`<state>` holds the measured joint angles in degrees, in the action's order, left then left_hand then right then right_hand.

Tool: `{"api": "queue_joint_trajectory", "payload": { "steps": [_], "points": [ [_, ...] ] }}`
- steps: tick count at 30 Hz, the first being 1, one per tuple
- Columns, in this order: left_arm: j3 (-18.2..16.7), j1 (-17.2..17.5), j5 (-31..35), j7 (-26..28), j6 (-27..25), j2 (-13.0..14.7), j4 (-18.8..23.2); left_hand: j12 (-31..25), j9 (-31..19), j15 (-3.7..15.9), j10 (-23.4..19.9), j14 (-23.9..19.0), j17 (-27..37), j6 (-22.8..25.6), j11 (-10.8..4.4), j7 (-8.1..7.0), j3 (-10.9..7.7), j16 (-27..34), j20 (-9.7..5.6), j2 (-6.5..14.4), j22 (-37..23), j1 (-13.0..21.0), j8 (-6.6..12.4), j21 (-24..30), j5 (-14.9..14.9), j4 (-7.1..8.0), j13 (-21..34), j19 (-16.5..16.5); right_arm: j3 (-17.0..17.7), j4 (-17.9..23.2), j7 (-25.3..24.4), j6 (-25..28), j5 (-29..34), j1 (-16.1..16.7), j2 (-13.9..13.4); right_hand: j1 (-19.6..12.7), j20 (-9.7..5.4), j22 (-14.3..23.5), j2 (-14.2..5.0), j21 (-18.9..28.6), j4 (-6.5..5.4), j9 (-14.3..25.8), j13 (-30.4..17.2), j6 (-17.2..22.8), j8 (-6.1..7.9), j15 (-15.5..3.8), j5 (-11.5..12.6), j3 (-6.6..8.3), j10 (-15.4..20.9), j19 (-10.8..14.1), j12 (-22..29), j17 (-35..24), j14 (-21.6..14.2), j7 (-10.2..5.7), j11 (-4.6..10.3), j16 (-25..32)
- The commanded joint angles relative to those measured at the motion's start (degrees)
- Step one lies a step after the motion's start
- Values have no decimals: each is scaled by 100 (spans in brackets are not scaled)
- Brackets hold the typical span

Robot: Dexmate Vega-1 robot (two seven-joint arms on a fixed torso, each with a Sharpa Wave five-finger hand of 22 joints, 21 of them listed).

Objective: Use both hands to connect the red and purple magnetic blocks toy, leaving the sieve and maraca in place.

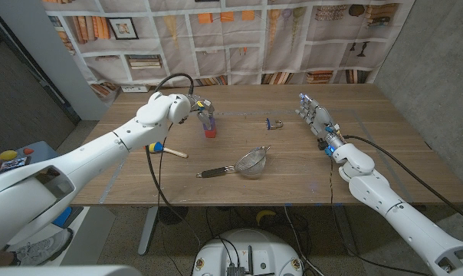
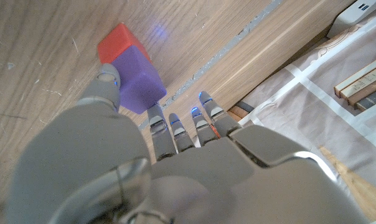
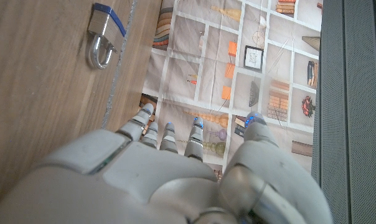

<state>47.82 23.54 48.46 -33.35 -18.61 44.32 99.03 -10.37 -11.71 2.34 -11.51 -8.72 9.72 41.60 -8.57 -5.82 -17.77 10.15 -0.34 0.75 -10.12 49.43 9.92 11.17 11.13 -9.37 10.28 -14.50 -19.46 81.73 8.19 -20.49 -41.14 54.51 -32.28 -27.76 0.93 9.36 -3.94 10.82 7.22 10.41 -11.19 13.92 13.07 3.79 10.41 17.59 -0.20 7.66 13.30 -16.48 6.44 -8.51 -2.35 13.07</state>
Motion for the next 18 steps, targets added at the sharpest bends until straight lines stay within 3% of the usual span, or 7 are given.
{"api": "queue_joint_trajectory", "payload": {
  "steps": [1, 18],
  "points": [
    [53, -170, -31, -340, -12, -53, -26, 7, 3, 192, 63, 60, 25, -97, 14, 25, 29, -15, -5, -102, -18, -98, 1, -22, 22, 3, 10, 57, -14, -64, 20, 30, -6, -58, 23, -24, 0, 15, -57, -6, 27, 1, -9, 54, -30, -25, 18, 10, 23, 54, -39, -12, -15, -15, 5, -23],
    [84, -174, 123, -464, -42, -15, 147, -10, 27, 140, 239, 217, 27, -556, 64, 183, 62, -12, 1, -219, -12, -76, -1, -41, -2, -29, 12, 195, 29, -25, -31, 8, -37, 30, 17, -7, 3, 15, -80, -5, 44, 2, -7, 82, -64, -14, 13, 11, 48, 68, -52, 9, -38, -22, 7, -19]
  ]
}}
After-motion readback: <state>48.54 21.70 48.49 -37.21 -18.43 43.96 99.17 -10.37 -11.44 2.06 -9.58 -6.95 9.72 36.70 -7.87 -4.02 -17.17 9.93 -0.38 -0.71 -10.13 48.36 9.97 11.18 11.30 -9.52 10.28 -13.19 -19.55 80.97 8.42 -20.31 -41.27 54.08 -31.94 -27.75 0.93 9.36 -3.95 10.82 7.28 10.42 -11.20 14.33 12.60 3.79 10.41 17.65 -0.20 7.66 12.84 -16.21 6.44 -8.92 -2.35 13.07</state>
